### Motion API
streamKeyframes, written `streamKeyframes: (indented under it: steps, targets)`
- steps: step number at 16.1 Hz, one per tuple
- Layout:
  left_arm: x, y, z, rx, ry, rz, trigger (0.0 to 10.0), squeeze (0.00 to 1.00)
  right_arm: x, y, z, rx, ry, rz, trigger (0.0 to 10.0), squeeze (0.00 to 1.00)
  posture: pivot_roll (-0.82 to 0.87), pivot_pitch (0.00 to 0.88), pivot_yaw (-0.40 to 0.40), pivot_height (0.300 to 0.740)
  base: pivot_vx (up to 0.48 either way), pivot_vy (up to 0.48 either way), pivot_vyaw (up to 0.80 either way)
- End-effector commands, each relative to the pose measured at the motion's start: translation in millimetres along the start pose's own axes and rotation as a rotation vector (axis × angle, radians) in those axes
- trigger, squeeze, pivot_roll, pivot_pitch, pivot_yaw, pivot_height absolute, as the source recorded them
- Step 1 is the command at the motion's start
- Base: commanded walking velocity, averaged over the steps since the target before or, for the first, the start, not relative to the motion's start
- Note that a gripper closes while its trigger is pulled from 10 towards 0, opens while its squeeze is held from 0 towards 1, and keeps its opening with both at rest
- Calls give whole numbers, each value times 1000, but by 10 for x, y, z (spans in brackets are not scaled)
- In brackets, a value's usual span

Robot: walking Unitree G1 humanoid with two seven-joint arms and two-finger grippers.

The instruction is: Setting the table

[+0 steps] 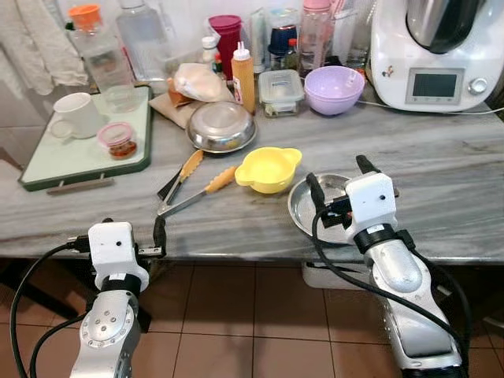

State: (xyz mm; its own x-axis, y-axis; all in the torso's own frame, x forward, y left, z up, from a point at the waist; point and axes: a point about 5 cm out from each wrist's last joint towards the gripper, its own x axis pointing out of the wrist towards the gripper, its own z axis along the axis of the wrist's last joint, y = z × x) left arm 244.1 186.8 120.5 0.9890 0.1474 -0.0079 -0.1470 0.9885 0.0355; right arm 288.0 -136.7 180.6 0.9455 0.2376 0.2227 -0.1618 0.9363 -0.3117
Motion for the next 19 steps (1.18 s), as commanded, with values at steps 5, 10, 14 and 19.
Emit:
streamKeyframes:
  steps: [5, 10, 14, 19]
  targets:
    - [37, 21, -16, 7, 18, -9, 10000, 0, 8, -21, -10, 17, 11, -8, 10000, 0, -237, 111, 109, 740, -303, 0, 0]
    - [55, 14, -23, 5, 25, -17, 10000, 0, 18, -31, -3, 18, 12, -19, 10000, 0, -245, 120, 112, 740, -335, 0, 0]
    - [61, 18, -24, 8, 27, -19, 10000, 0, 40, -43, 4, 17, 9, -27, 10000, 0, -244, 119, 112, 740, -333, 0, 0]
    - [67, 30, -24, 10, 31, -25, 10000, 0, 76, -67, 18, 17, 5, -50, 10000, 0, -240, 122, 116, 740, -332, 0, 0]
